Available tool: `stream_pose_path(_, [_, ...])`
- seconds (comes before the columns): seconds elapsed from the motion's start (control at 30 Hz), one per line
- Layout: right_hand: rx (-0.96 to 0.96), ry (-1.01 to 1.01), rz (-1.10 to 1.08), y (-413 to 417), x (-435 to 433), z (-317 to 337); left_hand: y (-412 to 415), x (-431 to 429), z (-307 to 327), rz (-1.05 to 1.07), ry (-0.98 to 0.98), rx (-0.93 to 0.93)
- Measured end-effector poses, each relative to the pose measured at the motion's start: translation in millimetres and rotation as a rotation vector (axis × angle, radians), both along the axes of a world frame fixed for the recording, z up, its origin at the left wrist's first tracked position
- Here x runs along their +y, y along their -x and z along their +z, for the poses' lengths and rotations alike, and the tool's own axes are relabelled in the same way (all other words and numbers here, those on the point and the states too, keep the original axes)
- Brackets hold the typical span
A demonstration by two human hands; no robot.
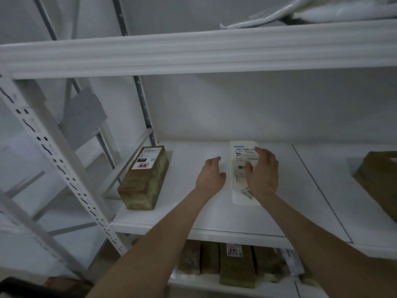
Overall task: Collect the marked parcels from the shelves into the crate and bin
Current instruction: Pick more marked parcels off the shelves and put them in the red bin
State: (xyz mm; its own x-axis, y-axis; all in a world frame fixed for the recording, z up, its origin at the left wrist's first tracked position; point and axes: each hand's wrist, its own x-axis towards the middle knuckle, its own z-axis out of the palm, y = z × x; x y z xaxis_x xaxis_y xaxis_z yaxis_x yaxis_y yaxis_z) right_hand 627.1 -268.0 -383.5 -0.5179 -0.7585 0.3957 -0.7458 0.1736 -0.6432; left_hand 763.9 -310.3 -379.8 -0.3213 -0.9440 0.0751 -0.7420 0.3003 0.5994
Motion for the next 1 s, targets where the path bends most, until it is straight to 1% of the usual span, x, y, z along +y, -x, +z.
stream_pose_path(0.07, [0.060,0.105,0.129,-34,-10,1,-37,-13,0,0.106,0.104,-0.040])
stream_pose_path(0.13, [0.045,0.062,0.267,-75,-19,-5,-79,-27,0,0.232,0.160,-0.102])
stream_pose_path(0.2, [-0.023,-0.085,0.397,-114,-26,-14,-120,-37,0,0.315,0.162,-0.213])
stream_pose_path(0.27, [-0.169,-0.288,0.471,-146,-34,-26,-161,-44,-2,0.379,0.125,-0.325])
stream_pose_path(0.33, [-0.338,-0.406,0.523,-170,-40,-35,-195,-53,-7,0.440,0.055,-0.355])
stream_pose_path(0.4, [-0.406,-0.458,0.577,-187,-43,-39,-218,-59,-16,0.469,-0.050,-0.341])
stream_pose_path(0.47, [-0.449,-0.480,0.635,-197,-45,-38,-226,-60,-22,0.443,-0.157,-0.285])
stream_pose_path(0.57, [-0.510,-0.446,0.669,-199,-44,-32,-217,-52,-21,0.408,-0.197,-0.137])
stream_pose_path(0.63, [-0.574,-0.415,0.630,-192,-43,-32,-204,-44,-17,0.349,-0.242,-0.081])
stream_pose_path(0.7, [-0.622,-0.406,0.547,-177,-40,-34,-190,-34,-15,0.252,-0.370,-0.007])
stream_pose_path(0.8, [-0.722,-0.522,0.440,-146,-34,-35,-175,-20,-16,0.142,-0.591,0.127])
stream_pose_path(0.83, [-0.775,-0.569,0.438,-137,-30,-33,-170,-15,-18,0.134,-0.630,0.161])
stream_pose_path(0.9, [-0.840,-0.623,0.449,-123,-23,-28,-162,-8,-23,0.174,-0.638,0.254])
stream_pose_path(1.0, [-0.857,-0.669,0.468,-116,-15,-26,-150,1,-31,0.265,-0.634,0.439])
